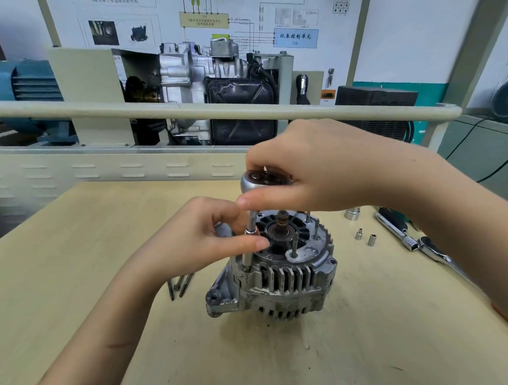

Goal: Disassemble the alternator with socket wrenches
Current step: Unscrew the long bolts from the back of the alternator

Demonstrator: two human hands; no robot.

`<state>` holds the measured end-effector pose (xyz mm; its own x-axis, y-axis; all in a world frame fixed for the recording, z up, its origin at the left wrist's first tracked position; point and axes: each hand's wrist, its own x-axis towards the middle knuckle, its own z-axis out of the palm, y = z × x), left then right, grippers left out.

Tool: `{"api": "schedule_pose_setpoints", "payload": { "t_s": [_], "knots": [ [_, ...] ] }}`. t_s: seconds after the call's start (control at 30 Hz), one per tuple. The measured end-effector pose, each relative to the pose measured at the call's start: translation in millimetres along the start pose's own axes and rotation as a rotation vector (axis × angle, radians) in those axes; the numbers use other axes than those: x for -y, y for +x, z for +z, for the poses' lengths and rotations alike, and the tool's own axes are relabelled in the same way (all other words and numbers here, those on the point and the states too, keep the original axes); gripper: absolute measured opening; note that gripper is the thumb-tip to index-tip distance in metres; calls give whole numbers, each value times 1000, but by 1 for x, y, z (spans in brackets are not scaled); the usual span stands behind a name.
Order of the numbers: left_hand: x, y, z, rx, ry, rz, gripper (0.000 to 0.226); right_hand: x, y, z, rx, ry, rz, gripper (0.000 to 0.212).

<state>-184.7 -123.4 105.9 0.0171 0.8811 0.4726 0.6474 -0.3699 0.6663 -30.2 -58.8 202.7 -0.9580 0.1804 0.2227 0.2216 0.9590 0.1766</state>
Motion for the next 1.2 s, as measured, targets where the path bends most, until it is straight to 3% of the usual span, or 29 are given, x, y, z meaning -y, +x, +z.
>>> {"api": "schedule_pose_setpoints", "payload": {
  "t_s": [0.1, 0.27, 0.37, 0.5, 0.67, 0.8, 0.9, 1.03, 1.2],
  "knots": [
    [1, 0, -1, 23, -4, -8, 59, -2, 0, -1, 23, 118, -28, 47],
    [1, -1, -4, 119, -64, -24, 8, -3, 2, -4, 65, 187, -84, 26],
    [0, -2, -2, 86, -53, -14, 25, -2, 2, -5, 50, 151, -81, 28],
    [-1, -3, 0, 50, -9, 4, 50, -1, 0, -4, 8, 4, -8, 54],
    [-2, 0, 2, 54, -20, -34, 41, -4, -3, -2, 33, 115, -9, 50],
    [-2, -1, -4, 149, -79, -12, 6, -5, -2, -4, 77, 176, -20, 35],
    [0, 0, -7, 103, -95, -18, 4, -5, -2, -5, 71, 144, -18, 29],
    [1, 0, -2, 21, -44, 15, 28, -5, -1, -4, 29, 32, 17, 52],
    [1, 0, -1, -6, -27, -1, 25, -5, 0, -3, 39, 114, 0, 52]
  ]
}}
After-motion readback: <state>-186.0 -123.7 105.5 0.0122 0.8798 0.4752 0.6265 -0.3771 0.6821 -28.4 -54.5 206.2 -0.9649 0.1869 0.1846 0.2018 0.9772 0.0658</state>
